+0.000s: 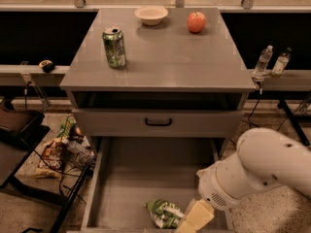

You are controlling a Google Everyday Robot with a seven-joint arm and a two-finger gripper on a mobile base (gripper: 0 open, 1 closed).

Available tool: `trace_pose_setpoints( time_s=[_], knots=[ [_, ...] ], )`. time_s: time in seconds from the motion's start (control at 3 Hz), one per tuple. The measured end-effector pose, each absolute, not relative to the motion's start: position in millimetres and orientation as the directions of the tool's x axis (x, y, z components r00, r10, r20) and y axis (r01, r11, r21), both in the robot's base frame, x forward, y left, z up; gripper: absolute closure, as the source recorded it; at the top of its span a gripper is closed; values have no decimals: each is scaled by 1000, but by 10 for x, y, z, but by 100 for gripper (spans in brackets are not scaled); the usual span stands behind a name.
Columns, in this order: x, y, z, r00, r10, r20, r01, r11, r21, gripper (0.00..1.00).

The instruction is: Place green jalapeno chip bag into middle drawer

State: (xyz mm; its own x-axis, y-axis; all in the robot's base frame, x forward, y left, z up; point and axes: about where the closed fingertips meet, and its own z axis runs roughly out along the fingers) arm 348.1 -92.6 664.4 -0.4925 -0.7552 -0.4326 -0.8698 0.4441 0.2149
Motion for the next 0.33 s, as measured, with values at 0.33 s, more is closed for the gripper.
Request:
trace_pose_setpoints(
  time_s=[0.33],
  knots=[
    [3516, -1206, 7179, -411, -825, -388, -910, 396, 124, 0]
  ],
)
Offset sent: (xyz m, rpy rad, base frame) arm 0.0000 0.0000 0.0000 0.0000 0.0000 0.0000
